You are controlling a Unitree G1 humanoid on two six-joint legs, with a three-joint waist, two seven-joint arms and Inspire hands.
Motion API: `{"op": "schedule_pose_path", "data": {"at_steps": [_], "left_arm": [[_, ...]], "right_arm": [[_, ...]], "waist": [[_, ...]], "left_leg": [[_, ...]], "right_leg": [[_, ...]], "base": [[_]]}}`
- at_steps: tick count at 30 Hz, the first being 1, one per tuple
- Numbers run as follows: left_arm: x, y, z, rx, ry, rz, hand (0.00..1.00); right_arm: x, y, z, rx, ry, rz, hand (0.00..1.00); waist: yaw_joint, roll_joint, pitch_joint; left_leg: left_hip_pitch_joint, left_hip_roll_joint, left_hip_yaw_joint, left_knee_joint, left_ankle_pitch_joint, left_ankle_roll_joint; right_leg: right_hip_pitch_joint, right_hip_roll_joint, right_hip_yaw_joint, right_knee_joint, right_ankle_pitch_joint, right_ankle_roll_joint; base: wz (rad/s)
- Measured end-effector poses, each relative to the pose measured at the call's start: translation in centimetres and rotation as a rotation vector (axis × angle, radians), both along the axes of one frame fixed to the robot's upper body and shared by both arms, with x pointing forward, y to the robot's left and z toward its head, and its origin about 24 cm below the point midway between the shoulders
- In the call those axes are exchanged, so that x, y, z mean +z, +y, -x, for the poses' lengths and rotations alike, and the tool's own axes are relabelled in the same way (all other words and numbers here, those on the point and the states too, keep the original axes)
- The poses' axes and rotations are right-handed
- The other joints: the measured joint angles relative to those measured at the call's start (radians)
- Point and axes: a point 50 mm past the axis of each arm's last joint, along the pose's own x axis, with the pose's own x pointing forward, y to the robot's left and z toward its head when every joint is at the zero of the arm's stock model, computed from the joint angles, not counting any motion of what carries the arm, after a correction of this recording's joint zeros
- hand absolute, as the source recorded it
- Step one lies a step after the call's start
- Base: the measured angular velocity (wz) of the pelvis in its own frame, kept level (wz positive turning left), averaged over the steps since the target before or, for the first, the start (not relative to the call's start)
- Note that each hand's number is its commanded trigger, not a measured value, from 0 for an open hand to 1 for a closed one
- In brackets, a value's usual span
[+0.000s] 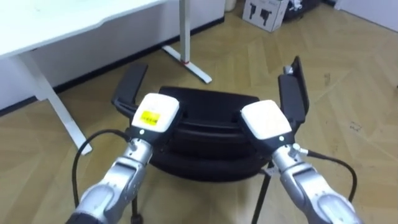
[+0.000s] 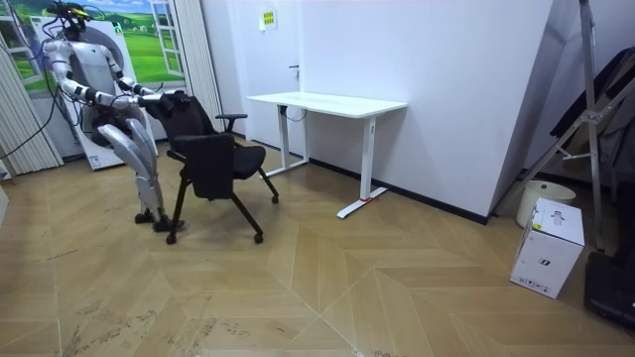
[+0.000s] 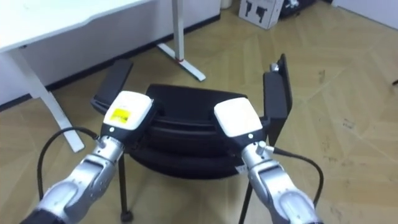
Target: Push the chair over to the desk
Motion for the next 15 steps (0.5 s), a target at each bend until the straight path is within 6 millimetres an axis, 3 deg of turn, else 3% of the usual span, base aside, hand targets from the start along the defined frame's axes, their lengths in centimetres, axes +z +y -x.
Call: {"op": "schedule_pose_path", "data": {"at_steps": [2,4,6,7,11,13,15], "left_arm": [[0.1,-0.3,0.0,-0.001,-0.004,0.009,1.00],[0.3,-0.5,-0.2,-0.005,-0.017,0.015,1.00],[0.7,-0.6,-0.6,-0.012,-0.031,0.009,1.00],[0.8,-0.7,-0.7,-0.013,-0.033,0.007,1.00],[1.9,-0.4,-1.7,-0.010,-0.072,-0.006,1.00],[1.8,-0.4,-1.8,-0.007,-0.059,-0.008,1.00],[1.5,-0.4,-1.5,-0.004,-0.042,-0.006,1.00]], "right_arm": [[0.2,-0.3,0.0,0.001,-0.009,0.009,1.00],[0.4,-0.5,-0.2,-0.005,-0.019,0.008,1.00],[0.7,-0.7,-0.3,-0.012,-0.028,0.002,1.00],[0.8,-0.7,-0.4,-0.014,-0.031,0.001,1.00],[1.5,-0.3,-1.2,-0.020,-0.053,-0.013,1.00],[1.4,-0.3,-1.2,-0.020,-0.043,-0.010,1.00],[1.1,-0.3,-1.1,-0.015,-0.026,-0.009,1.00]], "waist": [[-0.009,0.008,-0.0029],[-0.011,0.012,-0.0036],[-0.005,0.012,-0.0041],[0.001,0.013,-0.0046],[0.011,0.013,-0.0058],[0.017,0.010,-0.0044],[0.023,0.005,-0.0009]], "left_leg": [[0.018,0.003,-0.033,0.007,-0.023,-0.014],[0.036,0.012,-0.062,-0.004,-0.035,-0.026],[0.064,0.028,-0.095,-0.013,-0.057,-0.041],[0.069,0.035,-0.099,-0.017,-0.062,-0.045],[0.075,0.088,-0.141,0.008,-0.099,-0.091],[0.069,0.109,-0.122,0.094,-0.106,-0.117],[0.033,0.138,-0.077,0.269,-0.082,-0.162]], "right_leg": [[0.029,0.021,0.015,-0.004,0.045,-0.020],[0.046,0.036,0.008,-0.003,0.054,-0.035],[0.059,0.054,-0.001,0.031,0.057,-0.072],[0.058,0.059,-0.007,0.038,0.043,-0.076],[0.065,0.078,-0.087,0.077,-0.040,-0.124],[0.092,0.084,-0.109,0.107,-0.078,-0.145],[0.136,0.085,-0.137,0.148,-0.146,-0.160]], "base": [[0.42],[0.38],[0.32],[0.23],[0.29],[0.32],[0.34]]}}
